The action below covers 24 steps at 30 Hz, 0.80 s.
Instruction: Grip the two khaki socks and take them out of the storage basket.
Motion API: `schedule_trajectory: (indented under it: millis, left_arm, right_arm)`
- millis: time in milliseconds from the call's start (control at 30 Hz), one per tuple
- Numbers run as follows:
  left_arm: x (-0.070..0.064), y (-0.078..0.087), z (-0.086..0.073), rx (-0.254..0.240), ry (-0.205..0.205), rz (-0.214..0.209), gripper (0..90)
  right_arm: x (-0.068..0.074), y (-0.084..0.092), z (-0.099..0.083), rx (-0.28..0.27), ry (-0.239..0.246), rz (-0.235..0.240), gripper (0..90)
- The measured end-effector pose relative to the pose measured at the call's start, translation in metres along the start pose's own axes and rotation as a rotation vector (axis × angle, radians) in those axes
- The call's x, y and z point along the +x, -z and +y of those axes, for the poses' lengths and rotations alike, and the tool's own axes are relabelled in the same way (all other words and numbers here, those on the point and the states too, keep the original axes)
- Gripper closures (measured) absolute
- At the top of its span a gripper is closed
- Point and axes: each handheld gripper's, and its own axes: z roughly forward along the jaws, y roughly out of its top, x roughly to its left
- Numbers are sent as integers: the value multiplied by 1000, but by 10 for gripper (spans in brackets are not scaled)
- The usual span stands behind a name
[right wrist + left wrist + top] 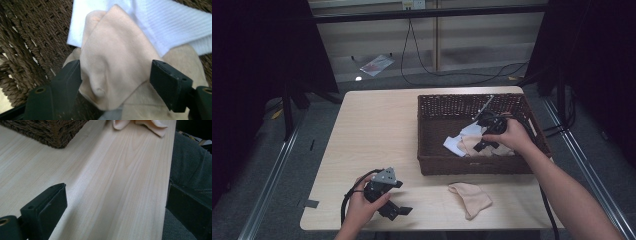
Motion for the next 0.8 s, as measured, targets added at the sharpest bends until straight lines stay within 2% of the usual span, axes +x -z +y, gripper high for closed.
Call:
schedule_trajectory:
  millis: [267, 367, 567, 600, 733, 800]
  left_arm:
    - [0, 0, 0, 2, 3, 3, 31]
    - [1, 0, 0, 10, -4, 1, 31]
    - [0, 0, 0, 2, 2, 3, 31]
    - [1, 1, 0, 11, -5, 1, 31]
    - [1, 1, 0, 12, -3, 2, 31]
    - [1, 0, 0, 10, -2, 3, 31]
  right_arm:
    - [3, -8, 3, -15, 50, 18, 328]
    - [4, -11, 3, -14, 78, 4, 347]
    - [5, -13, 3, -1, 69, -2, 353]
    - [6, -14, 3, 7, 84, -9, 403]
    - [7, -18, 3, 22, 125, -12, 509]
    - [9, -20, 4, 35, 136, -5, 598]
